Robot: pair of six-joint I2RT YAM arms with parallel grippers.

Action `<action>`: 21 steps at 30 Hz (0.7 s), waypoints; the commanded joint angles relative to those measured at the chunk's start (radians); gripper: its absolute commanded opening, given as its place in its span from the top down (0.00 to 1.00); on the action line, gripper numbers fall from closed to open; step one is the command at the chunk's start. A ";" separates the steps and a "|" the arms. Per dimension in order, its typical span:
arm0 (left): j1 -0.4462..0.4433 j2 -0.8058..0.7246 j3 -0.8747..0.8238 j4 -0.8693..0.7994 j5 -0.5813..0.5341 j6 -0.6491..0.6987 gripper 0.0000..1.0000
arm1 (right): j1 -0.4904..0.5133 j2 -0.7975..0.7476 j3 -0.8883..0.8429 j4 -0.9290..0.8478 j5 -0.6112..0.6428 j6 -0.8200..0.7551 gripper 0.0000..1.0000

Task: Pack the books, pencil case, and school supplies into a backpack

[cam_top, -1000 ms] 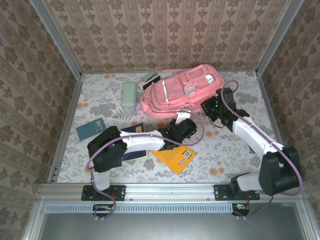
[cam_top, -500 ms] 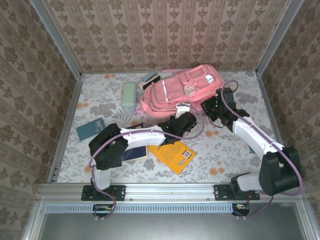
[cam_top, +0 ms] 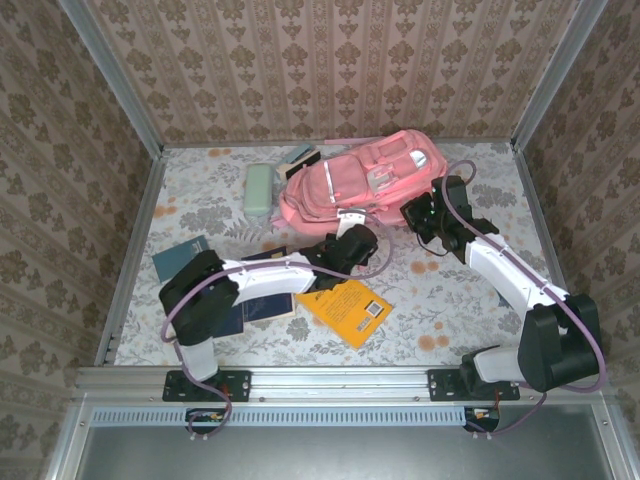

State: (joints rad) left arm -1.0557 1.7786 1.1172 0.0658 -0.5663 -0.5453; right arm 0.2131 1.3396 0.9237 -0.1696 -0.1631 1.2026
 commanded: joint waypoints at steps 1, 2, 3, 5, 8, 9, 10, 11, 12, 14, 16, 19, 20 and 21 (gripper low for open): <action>0.063 -0.090 -0.071 -0.056 -0.053 -0.053 1.00 | -0.037 -0.054 -0.009 -0.010 0.003 -0.032 1.00; 0.075 -0.108 -0.090 -0.064 -0.050 -0.056 1.00 | -0.046 -0.057 -0.012 -0.014 0.004 -0.042 1.00; 0.087 -0.122 -0.104 -0.070 -0.047 -0.059 1.00 | -0.052 -0.059 -0.016 -0.020 0.005 -0.051 1.00; 0.114 -0.150 -0.138 -0.082 -0.037 -0.054 1.00 | -0.076 -0.063 -0.027 -0.027 0.001 -0.070 1.00; 0.165 -0.187 -0.179 -0.105 -0.006 -0.048 1.00 | -0.112 -0.069 -0.047 -0.032 -0.010 -0.091 1.00; 0.185 -0.198 -0.196 -0.102 0.017 -0.043 1.00 | -0.125 -0.072 -0.053 -0.027 -0.017 -0.102 1.00; 0.207 -0.206 -0.206 -0.099 0.046 -0.031 1.00 | -0.135 -0.071 -0.057 -0.028 -0.018 -0.112 1.00; 0.224 -0.212 -0.212 -0.102 0.066 -0.022 1.00 | -0.146 -0.068 -0.057 -0.030 -0.019 -0.127 1.00; 0.241 -0.216 -0.216 -0.098 0.099 -0.002 1.00 | -0.157 -0.064 -0.058 -0.030 -0.019 -0.144 1.00; 0.263 -0.216 -0.206 -0.095 0.174 0.055 1.00 | -0.178 -0.043 -0.050 -0.028 -0.029 -0.170 1.00; 0.262 -0.209 -0.186 -0.082 0.256 0.111 1.00 | -0.193 -0.017 -0.031 -0.027 -0.038 -0.201 1.00; 0.248 -0.176 -0.136 -0.078 0.378 0.146 1.00 | -0.209 0.033 0.013 -0.043 -0.025 -0.264 0.77; 0.234 -0.159 -0.115 -0.080 0.410 0.156 1.00 | -0.215 0.044 0.033 -0.059 -0.020 -0.286 0.73; 0.218 -0.142 -0.092 -0.094 0.404 0.156 1.00 | -0.221 0.078 0.053 -0.077 -0.018 -0.306 0.71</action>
State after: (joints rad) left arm -0.8066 1.5993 0.9554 -0.0208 -0.2882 -0.4530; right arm 0.0086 1.3808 0.8970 -0.2523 -0.1963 0.9886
